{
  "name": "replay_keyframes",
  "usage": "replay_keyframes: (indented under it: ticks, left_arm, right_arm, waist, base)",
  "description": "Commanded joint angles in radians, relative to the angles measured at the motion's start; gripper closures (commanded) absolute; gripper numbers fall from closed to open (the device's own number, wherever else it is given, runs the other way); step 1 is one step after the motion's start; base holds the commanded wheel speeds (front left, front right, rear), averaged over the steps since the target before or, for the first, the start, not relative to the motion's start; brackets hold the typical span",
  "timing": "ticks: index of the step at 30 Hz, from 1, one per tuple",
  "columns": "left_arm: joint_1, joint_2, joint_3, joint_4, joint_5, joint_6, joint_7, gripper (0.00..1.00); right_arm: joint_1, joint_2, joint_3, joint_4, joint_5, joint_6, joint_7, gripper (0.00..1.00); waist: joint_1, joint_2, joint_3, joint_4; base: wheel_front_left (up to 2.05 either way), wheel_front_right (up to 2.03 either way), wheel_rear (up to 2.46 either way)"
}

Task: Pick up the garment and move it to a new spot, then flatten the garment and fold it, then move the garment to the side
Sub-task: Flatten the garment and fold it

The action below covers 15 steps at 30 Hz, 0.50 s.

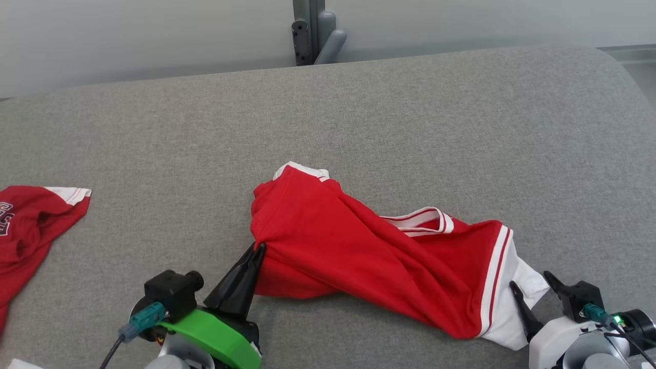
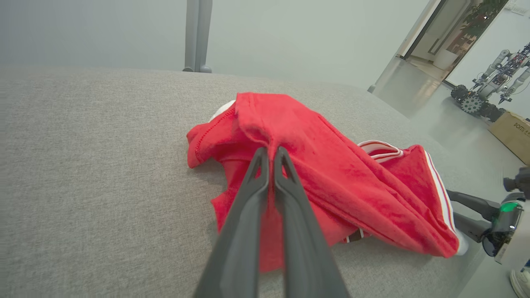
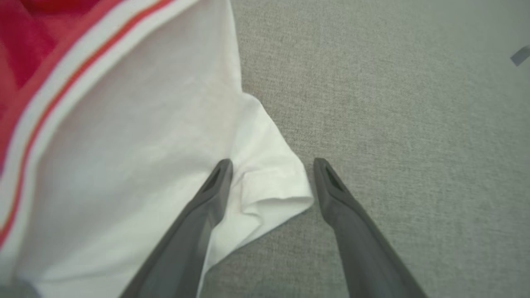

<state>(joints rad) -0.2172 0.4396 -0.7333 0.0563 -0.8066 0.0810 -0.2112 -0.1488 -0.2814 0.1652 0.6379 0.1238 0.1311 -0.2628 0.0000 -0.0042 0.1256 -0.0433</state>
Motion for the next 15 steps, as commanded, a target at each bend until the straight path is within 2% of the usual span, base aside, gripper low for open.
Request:
replay_keyframes:
  ticks: [1,6,7,8,9,10,12,13,15]
  left_arm:
    - [0.011,0.013,0.010,-0.011,-0.003,0.008,0.002,1.00]
    - [0.029,0.030,0.017,-0.061,-0.012,0.024,0.006,1.00]
    - [0.030,0.033,0.017,-0.069,-0.013,0.027,0.009,1.00]
    - [0.033,0.034,0.016,-0.075,-0.013,0.029,0.012,1.00]
    - [0.037,0.036,0.016,-0.081,-0.013,0.033,0.013,1.00]
    - [0.041,0.036,0.016,-0.090,-0.017,0.035,0.013,1.00]
    - [0.054,0.046,0.026,-0.131,-0.025,0.046,0.012,1.00]
    - [0.069,0.059,0.041,-0.172,-0.035,0.057,0.013,1.00]
    - [0.083,0.082,0.061,-0.225,-0.045,0.077,0.015,1.00]
  right_arm:
    - [0.000,-0.003,0.009,0.014,0.011,-0.001,-0.003,0.00]
    - [-0.025,0.011,0.055,0.083,0.047,0.000,0.001,0.00]
    - [-0.029,0.018,0.074,0.099,0.065,0.000,0.001,0.29]
    - [-0.032,0.026,0.099,0.112,0.092,0.002,0.004,0.83]
    - [-0.036,0.031,0.121,0.124,0.123,0.004,0.006,1.00]
    - [-0.038,0.032,0.153,0.130,0.160,0.004,0.020,1.00]
    - [-0.050,0.025,0.144,0.088,0.360,0.001,0.028,1.00]
    - [-0.062,-0.003,0.119,-0.008,0.512,0.000,0.046,1.00]
    - [-0.058,-0.048,0.091,-0.135,0.660,-0.001,0.076,1.00]
  waist:
    - [0.0000,0.0042,0.001,0.003]
    - [0.0000,0.0042,0.007,0.011]
    - [0.0000,0.0042,0.007,0.012]
    - [0.0000,0.0042,0.007,0.014]
    - [0.0000,0.0042,0.006,0.015]
    - [0.0000,0.0042,0.004,0.015]
    - [0.0000,0.0042,-0.002,0.014]
    - [0.0000,0.0042,-0.009,0.010]
    - [0.0000,0.0042,-0.016,0.002]
  base:
    - [0.00,0.00,0.00]
    - [0.00,0.00,0.00]
    - [0.00,0.00,0.00]
    - [0.00,0.00,0.00]
    - [0.00,0.00,0.00]
    - [0.00,0.00,0.00]
    - [0.00,0.00,0.00]
    - [0.00,0.00,0.00]
    - [0.00,0.00,0.00]
